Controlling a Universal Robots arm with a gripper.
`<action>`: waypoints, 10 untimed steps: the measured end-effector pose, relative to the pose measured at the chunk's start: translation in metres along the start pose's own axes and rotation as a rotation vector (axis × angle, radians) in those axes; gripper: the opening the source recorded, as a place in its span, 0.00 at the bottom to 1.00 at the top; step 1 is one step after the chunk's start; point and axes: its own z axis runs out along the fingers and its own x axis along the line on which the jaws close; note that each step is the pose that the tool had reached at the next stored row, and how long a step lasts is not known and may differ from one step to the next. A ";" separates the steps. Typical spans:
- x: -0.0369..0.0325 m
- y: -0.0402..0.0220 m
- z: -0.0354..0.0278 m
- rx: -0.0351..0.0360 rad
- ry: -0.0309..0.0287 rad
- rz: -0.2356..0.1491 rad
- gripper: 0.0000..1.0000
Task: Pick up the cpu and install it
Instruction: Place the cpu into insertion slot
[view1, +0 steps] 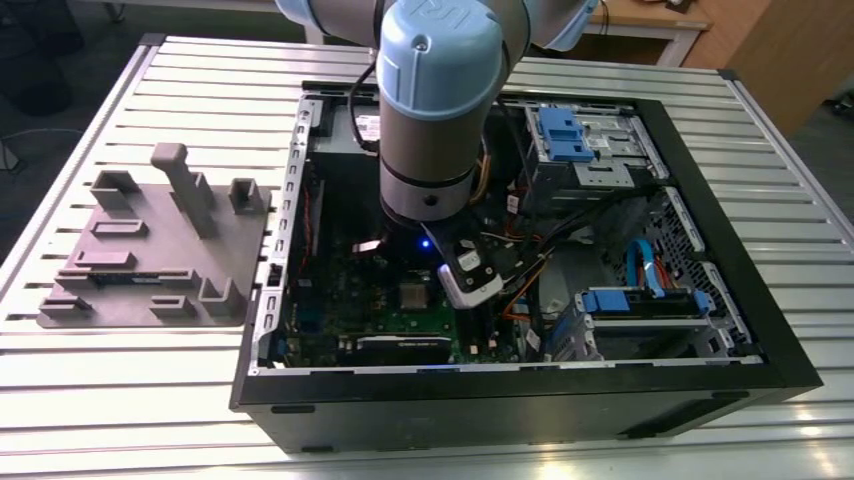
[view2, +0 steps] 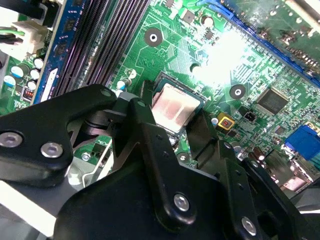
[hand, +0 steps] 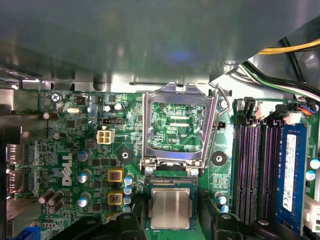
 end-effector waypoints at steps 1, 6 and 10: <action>0.0000 0.0000 0.0000 0.0000 0.0001 0.000 0.54; 0.0001 -0.0001 -0.0032 -0.0008 0.0005 0.000 0.54; -0.0004 -0.0002 -0.0032 -0.0063 0.0005 0.000 0.54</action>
